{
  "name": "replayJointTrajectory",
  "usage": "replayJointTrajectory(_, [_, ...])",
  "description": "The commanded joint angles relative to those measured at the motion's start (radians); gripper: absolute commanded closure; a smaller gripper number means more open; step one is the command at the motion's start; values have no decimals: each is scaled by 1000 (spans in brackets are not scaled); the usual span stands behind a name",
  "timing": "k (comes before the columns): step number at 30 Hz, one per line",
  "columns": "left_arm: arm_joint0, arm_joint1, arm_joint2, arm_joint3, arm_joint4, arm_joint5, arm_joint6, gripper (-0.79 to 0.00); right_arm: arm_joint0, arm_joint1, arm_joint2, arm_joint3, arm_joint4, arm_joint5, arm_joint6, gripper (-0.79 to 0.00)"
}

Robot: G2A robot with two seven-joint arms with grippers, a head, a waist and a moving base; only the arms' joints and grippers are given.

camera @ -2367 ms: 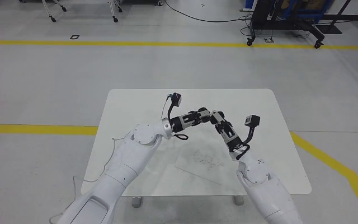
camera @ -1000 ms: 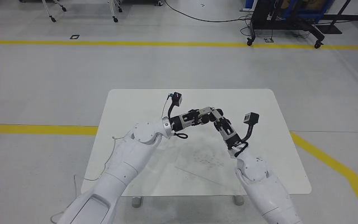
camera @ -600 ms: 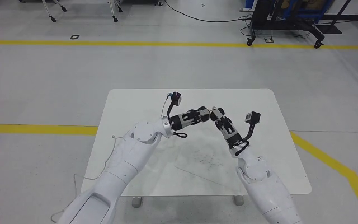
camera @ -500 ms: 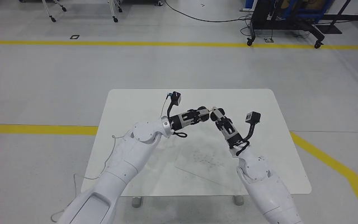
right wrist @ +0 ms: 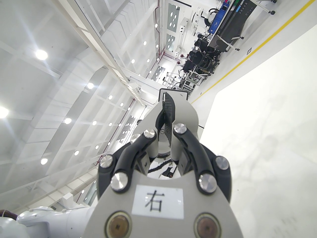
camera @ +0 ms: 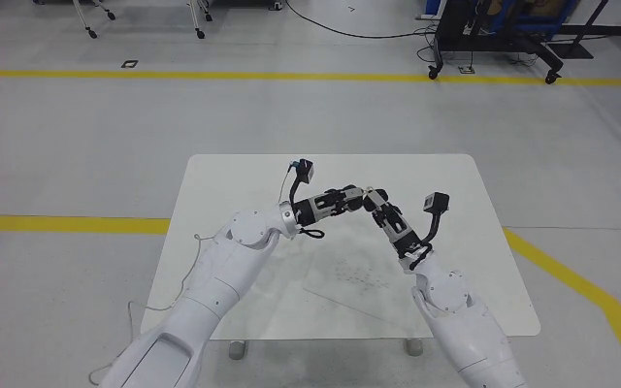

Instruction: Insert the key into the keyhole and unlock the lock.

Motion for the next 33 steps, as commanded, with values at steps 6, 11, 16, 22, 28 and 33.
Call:
replayJointTrajectory(6, [-2, -1, -1, 9, 7, -5, -7, 0, -5, 0, 3, -12, -11, 8, 8, 0])
replayJointTrajectory(11, [-3, -2, -3, 12, 7, -17, -8, 0, -11, 0, 6, -23, -16, 15, 12, 0])
replayJointTrajectory(16, [-4, -2, -9, 14, 19, -35, 12, 0, -14, 0, 10, -34, -20, 22, 8, -785])
replayJointTrajectory(22, [0, -2, -20, 13, 28, -50, 60, 0, -14, 0, 10, -34, -20, 22, 8, -785])
replayJointTrajectory(28, [0, -2, -20, 13, 28, -50, 60, 0, -14, 0, 10, -34, -20, 22, 8, -785])
replayJointTrajectory(33, [2, -1, -20, 5, 41, -45, 68, 0, -14, 0, 10, -34, -20, 22, 8, -785])
